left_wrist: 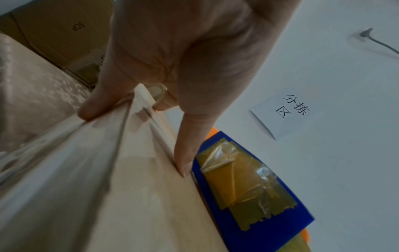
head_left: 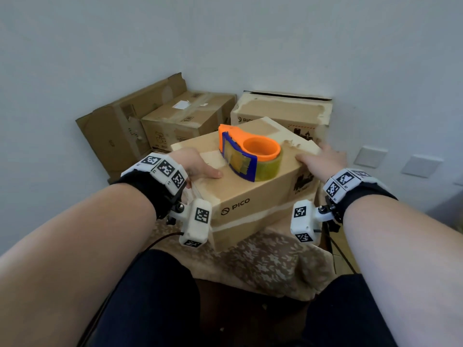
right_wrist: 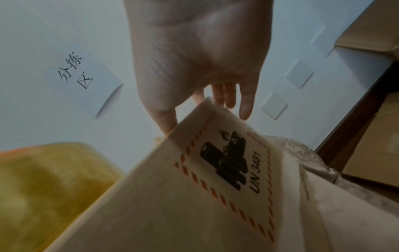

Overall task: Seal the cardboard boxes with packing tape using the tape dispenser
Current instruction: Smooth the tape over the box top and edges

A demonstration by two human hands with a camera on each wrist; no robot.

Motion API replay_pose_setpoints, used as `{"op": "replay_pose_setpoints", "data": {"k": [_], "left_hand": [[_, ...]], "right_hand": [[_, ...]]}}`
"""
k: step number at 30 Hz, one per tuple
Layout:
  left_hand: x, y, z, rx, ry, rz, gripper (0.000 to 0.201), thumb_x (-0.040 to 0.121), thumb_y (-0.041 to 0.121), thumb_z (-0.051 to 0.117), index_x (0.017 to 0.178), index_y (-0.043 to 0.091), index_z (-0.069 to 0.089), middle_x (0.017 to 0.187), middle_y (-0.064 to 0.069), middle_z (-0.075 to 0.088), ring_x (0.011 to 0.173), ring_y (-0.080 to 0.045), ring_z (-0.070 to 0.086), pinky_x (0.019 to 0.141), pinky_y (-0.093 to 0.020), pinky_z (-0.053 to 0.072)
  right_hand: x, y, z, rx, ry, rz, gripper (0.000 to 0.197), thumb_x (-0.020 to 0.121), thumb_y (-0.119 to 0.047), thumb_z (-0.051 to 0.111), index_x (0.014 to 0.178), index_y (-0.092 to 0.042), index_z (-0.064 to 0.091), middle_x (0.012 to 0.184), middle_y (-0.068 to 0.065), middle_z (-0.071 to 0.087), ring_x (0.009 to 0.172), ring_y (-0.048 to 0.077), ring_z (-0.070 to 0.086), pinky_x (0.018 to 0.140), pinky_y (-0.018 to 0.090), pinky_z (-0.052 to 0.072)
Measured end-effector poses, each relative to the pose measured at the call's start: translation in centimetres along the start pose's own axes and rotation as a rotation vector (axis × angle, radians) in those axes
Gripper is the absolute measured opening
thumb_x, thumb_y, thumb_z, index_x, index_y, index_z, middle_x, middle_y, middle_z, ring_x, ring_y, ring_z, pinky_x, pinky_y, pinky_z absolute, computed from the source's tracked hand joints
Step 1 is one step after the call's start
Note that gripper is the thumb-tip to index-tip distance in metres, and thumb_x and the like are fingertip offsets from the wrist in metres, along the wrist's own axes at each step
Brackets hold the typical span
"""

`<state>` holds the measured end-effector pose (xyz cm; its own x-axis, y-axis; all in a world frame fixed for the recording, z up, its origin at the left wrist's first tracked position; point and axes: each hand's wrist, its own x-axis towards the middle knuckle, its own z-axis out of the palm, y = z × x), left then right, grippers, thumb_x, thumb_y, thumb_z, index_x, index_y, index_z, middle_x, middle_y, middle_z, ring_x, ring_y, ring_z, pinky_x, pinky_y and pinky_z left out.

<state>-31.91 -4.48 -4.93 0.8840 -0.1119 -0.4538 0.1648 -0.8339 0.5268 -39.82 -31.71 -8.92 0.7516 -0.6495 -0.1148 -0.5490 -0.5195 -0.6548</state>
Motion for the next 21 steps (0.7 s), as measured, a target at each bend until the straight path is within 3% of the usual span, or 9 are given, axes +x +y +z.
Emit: {"op": "replay_pose_setpoints", "data": {"k": [3, 5, 7, 9, 12, 15, 17, 19, 21], "left_hand": [[-0.8, 0.1, 0.4, -0.097, 0.015, 0.039, 0.078, 0.060, 0.028, 0.089, 0.124, 0.001, 0.053, 0.115, -0.016, 0.064, 0.103, -0.032, 0.062, 0.093, -0.047, 0.051], [-1.4, 0.4, 0.5, -0.100, 0.002, 0.082, 0.093, 0.060, 0.027, 0.088, 0.137, 0.004, 0.042, 0.126, -0.015, 0.058, 0.108, -0.031, 0.059, 0.095, -0.047, 0.050], [-2.2, 0.6, 0.5, -0.070, -0.122, 0.126, 0.119, 0.051, 0.033, 0.092, 0.149, 0.020, 0.024, 0.139, -0.014, 0.048, 0.109, -0.032, 0.059, 0.093, -0.049, 0.051], [-2.7, 0.9, 0.7, 0.033, -0.298, 0.156, 0.146, 0.032, 0.039, 0.096, 0.150, 0.040, 0.011, 0.149, -0.012, 0.037, 0.110, -0.029, 0.059, 0.089, -0.049, 0.054], [-3.1, 1.2, 1.4, 0.250, -0.348, 0.244, 0.130, 0.056, 0.024, 0.092, 0.149, 0.046, 0.003, 0.156, -0.008, 0.020, 0.118, -0.027, 0.050, 0.088, -0.044, 0.055], [-3.5, 1.9, 1.9, 0.568, -0.219, 0.350, 0.124, 0.062, 0.027, 0.089, 0.151, 0.039, 0.004, 0.156, -0.008, 0.021, 0.126, -0.031, 0.046, 0.096, -0.041, 0.050], [-3.8, 2.0, 1.8, 0.711, -0.088, 0.425, 0.111, 0.069, 0.030, 0.084, 0.153, 0.029, 0.011, 0.154, -0.006, 0.027, 0.134, -0.027, 0.036, 0.107, -0.037, 0.037], [-3.6, 1.8, 1.7, 0.717, 0.031, 0.453, 0.098, 0.074, 0.026, 0.081, 0.152, 0.022, 0.022, 0.152, -0.006, 0.033, 0.137, -0.026, 0.033, 0.109, -0.035, 0.031], [-3.3, 1.5, 1.7, 0.703, 0.146, 0.429, 0.083, 0.077, 0.023, 0.078, 0.148, 0.016, 0.033, 0.146, -0.008, 0.041, 0.133, -0.027, 0.040, 0.105, -0.035, 0.036]], "right_hand": [[-0.8, 0.8, -0.9, -0.099, 0.063, 0.044, 0.094, 0.055, -0.076, 0.049, 0.132, -0.021, 0.051, 0.126, 0.015, 0.055, 0.117, 0.036, 0.049, 0.094, 0.042, 0.044], [-1.5, 1.6, -1.8, -0.093, 0.068, 0.087, 0.093, 0.055, -0.079, 0.050, 0.120, -0.013, 0.058, 0.116, 0.013, 0.061, 0.103, 0.034, 0.057, 0.086, 0.038, 0.048], [-2.9, 1.9, -3.0, -0.069, 0.040, 0.121, 0.078, 0.068, -0.071, 0.056, 0.117, -0.010, 0.058, 0.112, 0.012, 0.063, 0.091, 0.031, 0.058, 0.078, 0.034, 0.046], [-3.8, 2.4, -4.0, -0.119, -0.002, 0.138, 0.061, 0.085, -0.060, 0.052, 0.113, -0.006, 0.058, 0.107, 0.014, 0.063, 0.091, 0.031, 0.059, 0.077, 0.033, 0.045], [-5.4, 3.0, -5.0, -0.204, -0.034, 0.166, 0.066, 0.092, -0.058, 0.043, 0.117, 0.001, 0.058, 0.111, 0.017, 0.062, 0.101, 0.035, 0.059, 0.093, 0.037, 0.046], [-7.2, 3.1, -5.9, -0.234, -0.090, 0.184, 0.067, 0.096, -0.057, 0.036, 0.130, -0.001, 0.051, 0.130, 0.019, 0.056, 0.115, 0.035, 0.054, 0.102, 0.039, 0.040], [-8.2, 3.4, -6.3, -0.242, -0.116, 0.185, 0.066, 0.097, -0.057, 0.035, 0.132, -0.003, 0.050, 0.132, 0.018, 0.055, 0.118, 0.034, 0.053, 0.102, 0.039, 0.039], [-8.6, 4.0, -6.3, -0.186, -0.140, 0.170, 0.060, 0.095, -0.055, 0.043, 0.127, -0.006, 0.055, 0.126, 0.014, 0.059, 0.114, 0.033, 0.057, 0.101, 0.043, 0.043], [-8.4, 4.3, -6.4, -0.087, -0.203, 0.191, 0.048, 0.094, -0.046, 0.050, 0.115, -0.005, 0.061, 0.101, 0.011, 0.067, 0.091, 0.030, 0.064, 0.090, 0.043, 0.053]]}}
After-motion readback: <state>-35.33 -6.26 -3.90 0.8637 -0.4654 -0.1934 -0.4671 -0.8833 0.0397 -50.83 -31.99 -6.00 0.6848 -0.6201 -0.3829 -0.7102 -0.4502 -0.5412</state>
